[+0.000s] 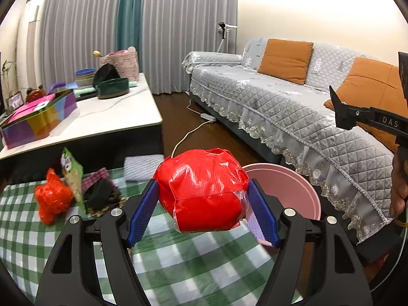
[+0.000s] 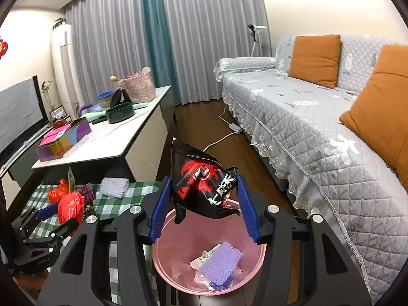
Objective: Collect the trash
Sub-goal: 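Carry both bags over the pink bin and open both grippers, then return both grippers to the table and approach the orange bag and floral scarf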
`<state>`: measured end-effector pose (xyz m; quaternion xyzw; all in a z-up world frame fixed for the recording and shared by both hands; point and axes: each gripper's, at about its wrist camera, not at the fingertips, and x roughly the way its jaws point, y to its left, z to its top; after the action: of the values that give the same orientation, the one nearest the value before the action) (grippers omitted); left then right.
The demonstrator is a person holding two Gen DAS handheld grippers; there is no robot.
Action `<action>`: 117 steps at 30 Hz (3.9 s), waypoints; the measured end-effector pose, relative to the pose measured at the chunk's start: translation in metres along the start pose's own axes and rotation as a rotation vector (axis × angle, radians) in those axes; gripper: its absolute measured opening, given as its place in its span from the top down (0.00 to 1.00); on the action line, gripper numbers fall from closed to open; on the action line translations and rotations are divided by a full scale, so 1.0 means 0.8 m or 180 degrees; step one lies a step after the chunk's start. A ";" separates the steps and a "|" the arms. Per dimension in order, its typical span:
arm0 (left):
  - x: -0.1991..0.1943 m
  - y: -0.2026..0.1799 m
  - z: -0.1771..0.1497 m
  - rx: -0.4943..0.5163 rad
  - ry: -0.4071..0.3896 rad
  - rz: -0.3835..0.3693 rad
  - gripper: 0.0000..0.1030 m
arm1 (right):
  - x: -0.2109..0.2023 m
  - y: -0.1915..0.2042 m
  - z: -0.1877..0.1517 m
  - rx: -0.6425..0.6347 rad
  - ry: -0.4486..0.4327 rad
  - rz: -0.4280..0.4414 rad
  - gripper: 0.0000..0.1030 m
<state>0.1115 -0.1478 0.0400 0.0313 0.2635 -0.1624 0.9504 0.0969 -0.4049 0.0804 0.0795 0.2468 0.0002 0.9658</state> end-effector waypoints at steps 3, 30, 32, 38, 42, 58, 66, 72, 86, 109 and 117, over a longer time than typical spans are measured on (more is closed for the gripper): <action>0.008 -0.014 0.008 0.0049 -0.0024 -0.0049 0.33 | 0.003 -0.009 0.001 0.0034 0.0008 -0.0027 0.50; 0.109 -0.092 0.031 0.0242 0.0113 -0.0426 0.33 | 0.057 -0.047 -0.013 0.0150 0.0254 -0.0188 0.49; 0.112 -0.091 0.032 0.0239 0.0117 -0.0448 0.33 | 0.060 -0.048 -0.014 0.0167 0.0266 -0.0175 0.49; 0.113 -0.098 0.030 0.0298 0.0163 -0.0619 0.27 | 0.064 -0.052 -0.016 0.0231 0.0268 -0.0207 0.28; 0.104 -0.085 0.029 0.0179 0.0165 -0.0597 0.26 | 0.064 -0.054 -0.014 0.0296 0.0252 -0.0204 0.28; -0.020 0.002 0.023 0.0078 -0.0044 -0.0248 0.44 | 0.031 0.041 -0.008 0.0096 0.0036 0.0173 0.32; -0.083 0.090 0.013 0.0000 -0.0188 0.0146 0.45 | 0.021 0.119 -0.012 0.0085 0.0017 0.0656 0.48; -0.094 0.168 -0.022 -0.0385 -0.0136 0.0519 0.45 | 0.038 0.179 -0.029 -0.0165 0.0139 0.0885 0.54; -0.057 0.248 -0.047 -0.0643 -0.0015 0.0885 0.45 | 0.133 0.269 -0.073 -0.0389 0.0609 0.1168 0.55; 0.043 0.310 -0.061 -0.1000 0.0288 0.1057 0.34 | 0.241 0.319 -0.115 -0.0387 0.1275 0.1488 0.51; 0.060 0.317 -0.060 -0.1071 0.0352 0.1054 0.35 | 0.253 0.331 -0.129 -0.0481 0.1477 0.1495 0.48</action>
<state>0.2095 0.0849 -0.0327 -0.0759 0.3297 0.0438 0.9400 0.2355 -0.1195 -0.0649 0.0602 0.4342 0.2591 0.8607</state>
